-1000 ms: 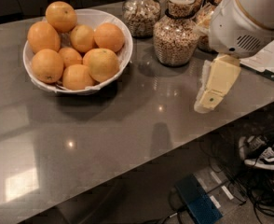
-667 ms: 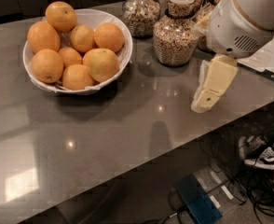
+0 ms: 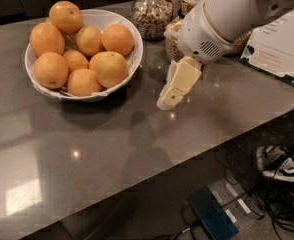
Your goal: Pick orange from white bowl
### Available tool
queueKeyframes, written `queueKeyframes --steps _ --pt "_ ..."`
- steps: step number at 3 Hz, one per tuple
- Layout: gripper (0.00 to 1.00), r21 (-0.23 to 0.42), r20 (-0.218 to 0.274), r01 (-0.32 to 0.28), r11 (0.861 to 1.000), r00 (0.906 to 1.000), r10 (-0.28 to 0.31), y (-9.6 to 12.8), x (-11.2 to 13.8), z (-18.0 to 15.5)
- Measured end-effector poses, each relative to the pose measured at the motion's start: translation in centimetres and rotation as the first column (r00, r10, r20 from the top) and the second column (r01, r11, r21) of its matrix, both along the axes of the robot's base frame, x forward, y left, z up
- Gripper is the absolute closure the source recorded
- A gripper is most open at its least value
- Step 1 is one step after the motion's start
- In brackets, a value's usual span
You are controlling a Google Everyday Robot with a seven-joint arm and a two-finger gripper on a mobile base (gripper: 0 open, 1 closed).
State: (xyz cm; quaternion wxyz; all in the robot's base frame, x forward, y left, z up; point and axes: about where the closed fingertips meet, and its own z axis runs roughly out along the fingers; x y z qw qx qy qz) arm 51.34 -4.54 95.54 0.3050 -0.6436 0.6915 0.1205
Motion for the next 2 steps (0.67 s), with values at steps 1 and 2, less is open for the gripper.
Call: queueKeyframes --steps 1,2 --pt "0.00 0.096 0.004 -0.086 0.992 0.9963 0.086 5.2 2.1 -0.2" --pt "0.00 0.129 0.009 -0.143 0.981 0.9897 0.143 7.6 2.6 -0.5"
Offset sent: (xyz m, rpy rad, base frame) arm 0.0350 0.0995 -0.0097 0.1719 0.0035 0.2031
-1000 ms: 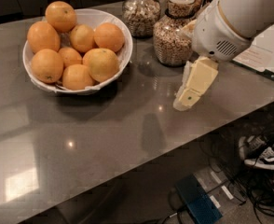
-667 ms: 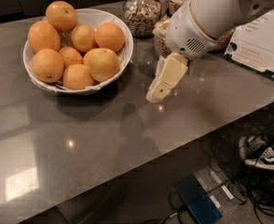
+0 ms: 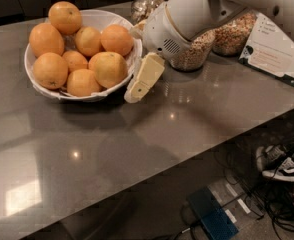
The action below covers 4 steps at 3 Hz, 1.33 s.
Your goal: Pick orange from white bowl
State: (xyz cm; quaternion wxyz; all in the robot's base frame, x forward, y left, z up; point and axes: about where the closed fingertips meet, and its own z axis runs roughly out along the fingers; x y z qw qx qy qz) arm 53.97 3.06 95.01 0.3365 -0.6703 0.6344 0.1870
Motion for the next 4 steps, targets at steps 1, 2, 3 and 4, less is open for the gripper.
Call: queueKeyframes --steps 1,2,3,4 --pt "0.00 0.000 0.000 0.000 1.000 1.0000 0.000 0.00 0.00 0.00" --pt "0.00 0.005 -0.006 0.016 1.000 0.9999 -0.016 -0.03 -0.04 -0.19" --pt "0.00 0.007 -0.008 0.031 1.000 0.9995 -0.031 0.15 0.01 -0.44" --pt "0.08 0.004 -0.001 0.037 0.999 0.9993 -0.037 0.40 0.05 -0.33"
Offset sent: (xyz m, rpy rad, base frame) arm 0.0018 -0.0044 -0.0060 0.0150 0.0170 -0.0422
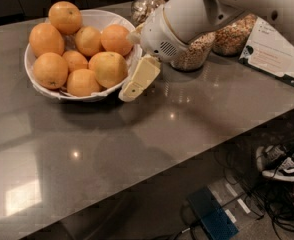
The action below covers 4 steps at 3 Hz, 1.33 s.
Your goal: Pick orange from white bowl
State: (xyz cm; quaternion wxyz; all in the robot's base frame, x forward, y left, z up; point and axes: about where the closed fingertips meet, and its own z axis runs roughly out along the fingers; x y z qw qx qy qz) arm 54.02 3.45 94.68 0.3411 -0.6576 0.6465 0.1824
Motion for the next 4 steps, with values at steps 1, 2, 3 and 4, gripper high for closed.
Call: queueKeyframes --steps 1,2,3,4 --pt "0.26 -0.006 0.009 0.005 1.000 0.9999 -0.005 0.4 0.2 0.0" --pt "0.27 -0.010 0.028 0.007 1.000 0.9996 -0.007 0.9 0.6 0.1" --pt "0.28 -0.017 0.050 0.006 1.000 0.9988 -0.005 1.5 1.3 0.1" --pt "0.29 -0.025 0.068 0.011 1.000 0.9976 -0.010 1.8 2.1 -0.1"
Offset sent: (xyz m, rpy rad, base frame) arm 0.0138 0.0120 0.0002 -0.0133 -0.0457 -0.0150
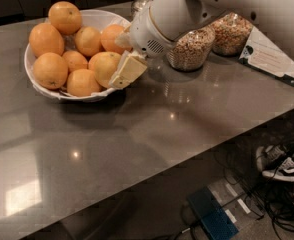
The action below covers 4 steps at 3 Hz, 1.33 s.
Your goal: Pick orange from white bowl
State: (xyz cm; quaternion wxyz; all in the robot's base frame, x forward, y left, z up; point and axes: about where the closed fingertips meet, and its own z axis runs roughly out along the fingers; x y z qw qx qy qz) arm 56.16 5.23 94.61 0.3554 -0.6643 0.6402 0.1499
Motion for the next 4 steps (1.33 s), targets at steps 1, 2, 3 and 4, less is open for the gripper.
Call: queueKeyframes --steps 1,2,3,4 --pt "0.30 -0.005 0.012 0.006 1.000 0.9999 -0.006 0.2 0.9 -0.3" --pt "0.33 -0.006 0.021 0.013 1.000 0.9997 -0.013 0.4 1.6 -0.6" --pt "0.36 -0.005 0.024 0.012 1.000 0.9996 -0.012 1.0 2.5 -0.9" --pt "0.37 -0.003 0.017 0.021 1.000 0.9996 -0.021 1.3 3.2 -1.5"
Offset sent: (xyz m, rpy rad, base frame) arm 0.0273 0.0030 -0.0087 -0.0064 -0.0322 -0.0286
